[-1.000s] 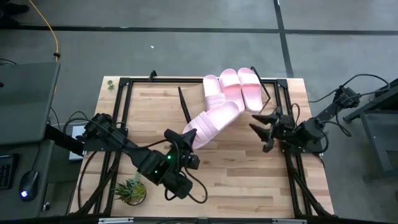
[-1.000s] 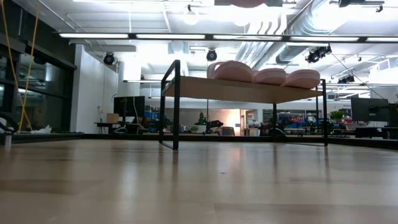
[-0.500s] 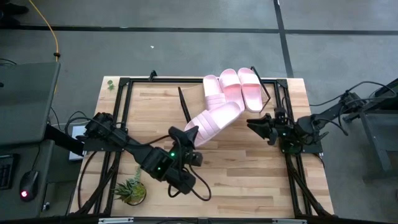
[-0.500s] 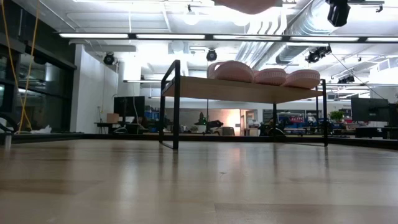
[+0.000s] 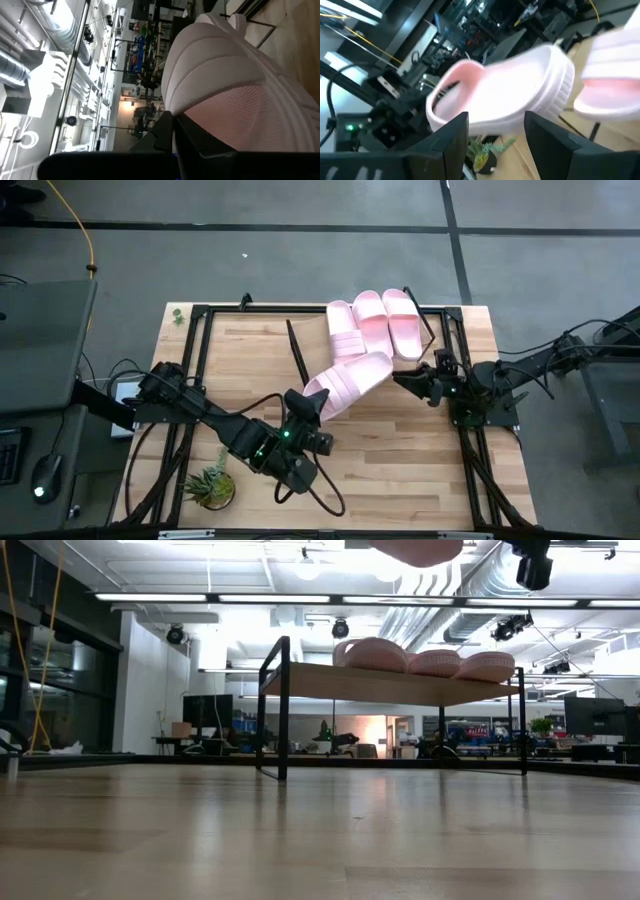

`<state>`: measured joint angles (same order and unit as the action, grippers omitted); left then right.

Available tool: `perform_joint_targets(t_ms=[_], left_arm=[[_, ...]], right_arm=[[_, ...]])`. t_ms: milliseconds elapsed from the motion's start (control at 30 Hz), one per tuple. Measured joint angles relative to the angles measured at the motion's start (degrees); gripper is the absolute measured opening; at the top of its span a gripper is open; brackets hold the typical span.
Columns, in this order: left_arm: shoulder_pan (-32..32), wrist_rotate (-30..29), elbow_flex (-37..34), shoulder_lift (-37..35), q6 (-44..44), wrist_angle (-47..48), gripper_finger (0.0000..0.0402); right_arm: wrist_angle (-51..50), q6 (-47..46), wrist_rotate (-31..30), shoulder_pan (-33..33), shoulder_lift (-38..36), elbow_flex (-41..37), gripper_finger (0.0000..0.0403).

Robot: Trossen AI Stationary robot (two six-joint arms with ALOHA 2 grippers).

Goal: Pick and place slides into the shelf
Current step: Put the pink slide on the shelf

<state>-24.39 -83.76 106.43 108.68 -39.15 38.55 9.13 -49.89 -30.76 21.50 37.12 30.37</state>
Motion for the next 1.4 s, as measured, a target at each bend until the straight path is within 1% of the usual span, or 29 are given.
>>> perform_joint_targets(t_ms=[100, 200, 300, 400, 500, 733, 800, 900, 1033, 1133, 1233, 1300, 1400], left_arm=[[0.06, -0.28, 0.0, 0.01, -0.18, 0.04, 0.0], [0.06, -0.46, 0.0, 0.0, -2.07, 0.04, 0.0], [0.01, -0.43, 0.0, 0.0, -2.29, 0.06, 0.0], [0.01, 0.79, 0.0, 0.0, -1.32, 0.06, 0.0], [0.01, 1.97, 0.0, 0.0, -1.1, -0.09, 0.0], [0.01, 2.25, 0.0, 0.0, -2.08, -2.17, 0.0], [0.01, 2.28, 0.0, 0.0, -2.86, -2.52, 0.0], [0.01, 2.29, 0.0, 0.0, -2.96, -2.52, 0.0], [0.01, 2.43, 0.0, 0.0, -2.84, -2.54, 0.0], [0.01, 3.2, 0.0, 0.0, -2.6, -2.73, 0.0], [0.01, 5.12, 0.0, 0.0, -2.45, -2.78, 0.0], [0.01, 5.44, 0.0, -0.02, -2.41, -2.78, 0.0], [-0.01, 5.52, 0.0, -0.02, -2.41, -2.78, 0.0]], right_arm=[[-2.77, -0.7, 0.39, -0.07, 0.04, 0.0, 0.0187], [-4.43, -1.37, -0.22, -0.65, 0.04, 0.0, 0.0202], [-2.85, -4.35, -0.23, -1.22, 0.04, 0.0, 0.0223], [-1.47, -4.24, -0.23, -1.9, 0.03, 0.0, 0.0242], [-1.27, -4.28, -0.21, -2.9, 0.04, 0.0, 0.0251], [-1.29, -4.19, 0.96, -4.93, 0.31, 0.0, 0.0252], [-1.42, -5.44, 1.55, -5.44, 0.89, 0.0, 0.0252], [-1.57, -6.93, 2.58, -5.91, 2.64, 0.0, 0.0252], [-0.96, -8.16, 2.14, -5.9, 5.65, 0.0, 0.0252], [1.74, -7.94, 1.87, -5.9, 7.73, 0.0, 0.0252], [6.36, -5.7, 1.92, -5.9, 9.39, 0.0, 0.0252], [9.14, -4.33, 1.87, -5.9, 10.02, 0.0, 0.0252], [10.64, -4.02, 1.68, -5.9, 10.54, 0.0, 0.025]])
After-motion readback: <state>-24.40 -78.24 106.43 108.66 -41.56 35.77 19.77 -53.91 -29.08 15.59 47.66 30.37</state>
